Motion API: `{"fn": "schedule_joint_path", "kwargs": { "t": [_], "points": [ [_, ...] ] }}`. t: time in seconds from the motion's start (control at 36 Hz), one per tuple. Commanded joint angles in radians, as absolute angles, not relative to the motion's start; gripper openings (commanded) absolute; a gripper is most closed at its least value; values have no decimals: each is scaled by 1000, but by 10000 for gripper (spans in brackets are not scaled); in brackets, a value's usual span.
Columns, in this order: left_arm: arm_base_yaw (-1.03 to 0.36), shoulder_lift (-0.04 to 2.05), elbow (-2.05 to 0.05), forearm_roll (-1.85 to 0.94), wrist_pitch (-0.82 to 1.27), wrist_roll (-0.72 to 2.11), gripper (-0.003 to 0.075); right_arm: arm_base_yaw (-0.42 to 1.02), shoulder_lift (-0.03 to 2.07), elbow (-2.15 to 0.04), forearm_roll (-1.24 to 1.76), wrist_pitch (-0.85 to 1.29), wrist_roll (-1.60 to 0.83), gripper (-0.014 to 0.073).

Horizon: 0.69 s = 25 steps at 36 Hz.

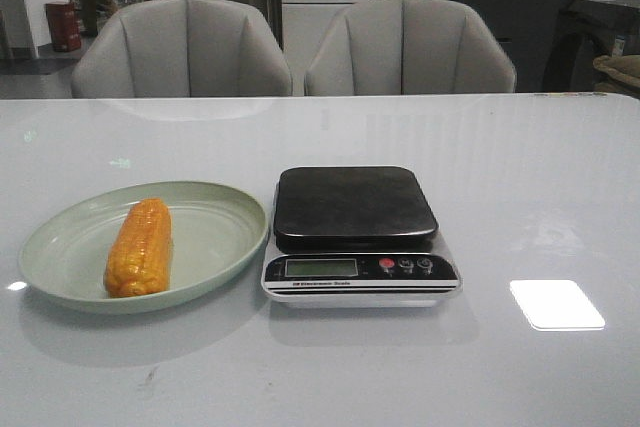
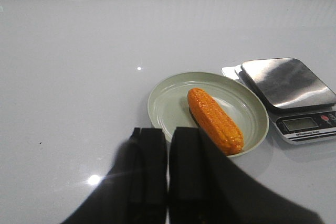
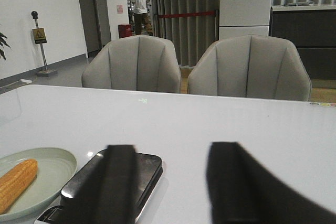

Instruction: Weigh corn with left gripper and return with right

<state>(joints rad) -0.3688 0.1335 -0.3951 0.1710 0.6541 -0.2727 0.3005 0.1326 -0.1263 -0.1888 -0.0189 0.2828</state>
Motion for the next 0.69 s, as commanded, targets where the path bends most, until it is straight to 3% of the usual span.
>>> {"fn": "schedule_joint_path", "kwargs": {
  "t": [0.0, 0.08, 0.67],
  "points": [
    [-367, 146, -418, 172, 572, -275, 122, 299, 142, -155, -202, -49, 271, 149],
    [-367, 146, -418, 172, 572, -275, 122, 299, 142, -155, -202, -29, 271, 216],
    [-367, 146, -392, 172, 550, -275, 122, 299, 142, -155, -202, -10, 271, 213]
  ]
}}
